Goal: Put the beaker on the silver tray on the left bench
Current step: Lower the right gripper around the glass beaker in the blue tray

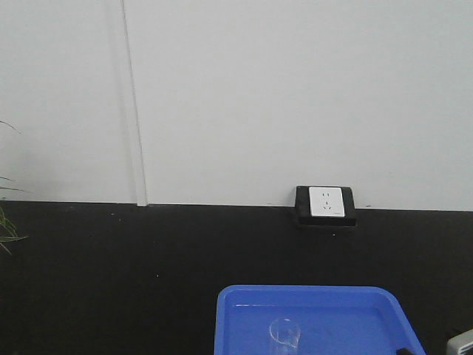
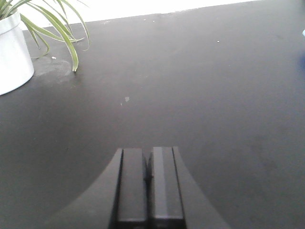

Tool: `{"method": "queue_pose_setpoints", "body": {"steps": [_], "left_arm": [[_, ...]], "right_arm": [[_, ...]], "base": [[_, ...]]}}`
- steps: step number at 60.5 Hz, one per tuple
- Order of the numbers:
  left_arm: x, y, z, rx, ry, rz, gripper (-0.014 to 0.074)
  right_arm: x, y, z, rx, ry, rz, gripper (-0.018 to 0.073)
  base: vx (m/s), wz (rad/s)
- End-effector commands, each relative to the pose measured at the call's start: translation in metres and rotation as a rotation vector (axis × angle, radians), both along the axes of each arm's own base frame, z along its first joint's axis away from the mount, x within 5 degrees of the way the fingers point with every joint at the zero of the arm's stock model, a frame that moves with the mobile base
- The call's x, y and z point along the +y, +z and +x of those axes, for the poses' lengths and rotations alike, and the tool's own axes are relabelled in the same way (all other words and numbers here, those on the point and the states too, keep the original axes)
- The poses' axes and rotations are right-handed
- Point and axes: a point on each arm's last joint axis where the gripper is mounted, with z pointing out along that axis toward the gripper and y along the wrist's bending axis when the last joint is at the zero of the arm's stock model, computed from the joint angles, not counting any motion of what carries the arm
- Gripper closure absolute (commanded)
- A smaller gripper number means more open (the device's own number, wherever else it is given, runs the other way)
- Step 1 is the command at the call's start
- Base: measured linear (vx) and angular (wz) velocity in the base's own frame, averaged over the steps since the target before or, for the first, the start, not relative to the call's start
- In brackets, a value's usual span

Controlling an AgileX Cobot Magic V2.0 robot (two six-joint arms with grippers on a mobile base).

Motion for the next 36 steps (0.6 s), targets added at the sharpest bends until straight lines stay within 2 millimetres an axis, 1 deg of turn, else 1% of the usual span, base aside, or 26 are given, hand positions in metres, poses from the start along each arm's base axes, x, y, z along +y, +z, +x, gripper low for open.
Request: {"method": "queue_pose_setpoints", "body": {"steps": [1, 5, 12, 19, 28, 36], "left_arm": [[-0.001, 0.001, 0.002, -0.067, -0.01, -0.005, 0.0595], [-0.001, 0.001, 0.002, -0.067, -0.01, -0.005, 0.0595], [-0.001, 0.001, 0.002, -0.067, -0.01, -0.005, 0.0595], [-0.001, 0.001, 0.002, -0.067, -0.01, -0.005, 0.0595], [-0.001, 0.001, 0.002, -0.067, -0.01, -0.005, 0.0595], [-0.001, 0.001, 0.002, -0.067, -0.01, -0.005, 0.0595]], "right_arm": [[0.02, 0.015, 0.01, -0.158, 0.153, 0.046, 0.0017], [0.032, 0.011, 0.013, -0.171, 0.209, 0.073, 0.0017], [0.048, 0.0, 0.023, -0.139, 0.243, 0.116, 0.0008], [0.062, -0.009, 0.037, -0.125, 0.277, 0.092, 0.0006], [0.073, -0.018, 0.055, -0.117, 0.273, 0.078, 0.0006], [0.08, -0.025, 0.068, -0.125, 0.287, 0.08, 0.0006]], "base": [[0.0, 0.0], [0.0, 0.0], [0.0, 0.0], [0.0, 0.0], [0.0, 0.0], [0.0, 0.0]]}}
